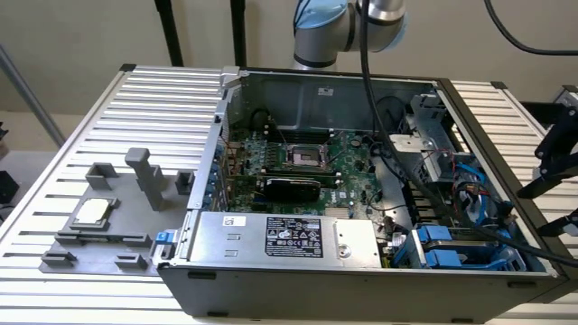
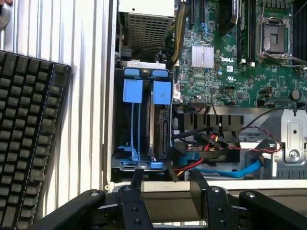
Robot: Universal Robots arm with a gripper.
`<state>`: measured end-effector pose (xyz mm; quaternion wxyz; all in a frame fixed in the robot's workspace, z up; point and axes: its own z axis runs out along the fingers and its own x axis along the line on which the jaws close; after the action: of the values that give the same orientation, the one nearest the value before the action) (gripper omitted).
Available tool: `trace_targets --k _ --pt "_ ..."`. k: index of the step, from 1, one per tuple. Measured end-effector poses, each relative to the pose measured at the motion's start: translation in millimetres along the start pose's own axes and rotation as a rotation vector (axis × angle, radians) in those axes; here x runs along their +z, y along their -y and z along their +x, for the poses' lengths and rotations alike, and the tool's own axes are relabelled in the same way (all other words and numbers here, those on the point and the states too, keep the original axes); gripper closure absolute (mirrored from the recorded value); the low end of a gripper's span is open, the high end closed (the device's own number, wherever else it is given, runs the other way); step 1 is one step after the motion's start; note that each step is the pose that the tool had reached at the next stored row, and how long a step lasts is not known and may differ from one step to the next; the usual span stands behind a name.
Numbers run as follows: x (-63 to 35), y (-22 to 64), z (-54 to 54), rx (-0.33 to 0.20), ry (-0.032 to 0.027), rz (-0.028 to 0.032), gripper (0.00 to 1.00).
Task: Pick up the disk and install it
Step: 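Insert the first disk wire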
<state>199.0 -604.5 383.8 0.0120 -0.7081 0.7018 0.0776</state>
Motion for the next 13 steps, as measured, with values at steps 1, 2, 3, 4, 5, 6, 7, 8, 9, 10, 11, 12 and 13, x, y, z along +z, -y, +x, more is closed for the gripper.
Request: trace_targets --k 1,2,3,4,5,6,7,8,9,10,11,12,13 --pt "1.5 0.2 2.9 0.0 0.0003 -0.0004 0.49" --pt "2.9 0.3 5.6 -0.001 0.0002 -0.0007 0.49" --pt "4.3 0.4 8.4 -0.001 0.0002 -0.001 0.49" --pt "5.8 0.5 11.2 -0.002 0.0003 -0.0013 0.49" --pt "7.4 0.7 13.5 -0.002 0.0002 -0.0015 0.49" --pt "9.0 0.8 15.1 -0.003 0.0002 -0.0017 0.49" --pt "10.8 0.6 16.2 -0.004 0.0003 -0.0019 0.49" --pt "12.6 -0.2 16.9 -0.007 -0.0001 -0.0022 0.49" --pt "14.4 -1.6 17.3 -0.01 -0.0004 -0.0026 0.49" --pt "16.3 -3.6 17.5 -0.014 -0.0005 -0.0031 0.49" --pt "18.5 -5.6 17.8 -0.019 -0.0005 -0.0037 0.49" --pt "20.3 -7.1 18.1 -0.024 -0.0006 -0.0045 0.49" --pt "22.1 -8.2 18.3 -0.032 -0.0008 -0.0054 0.49"
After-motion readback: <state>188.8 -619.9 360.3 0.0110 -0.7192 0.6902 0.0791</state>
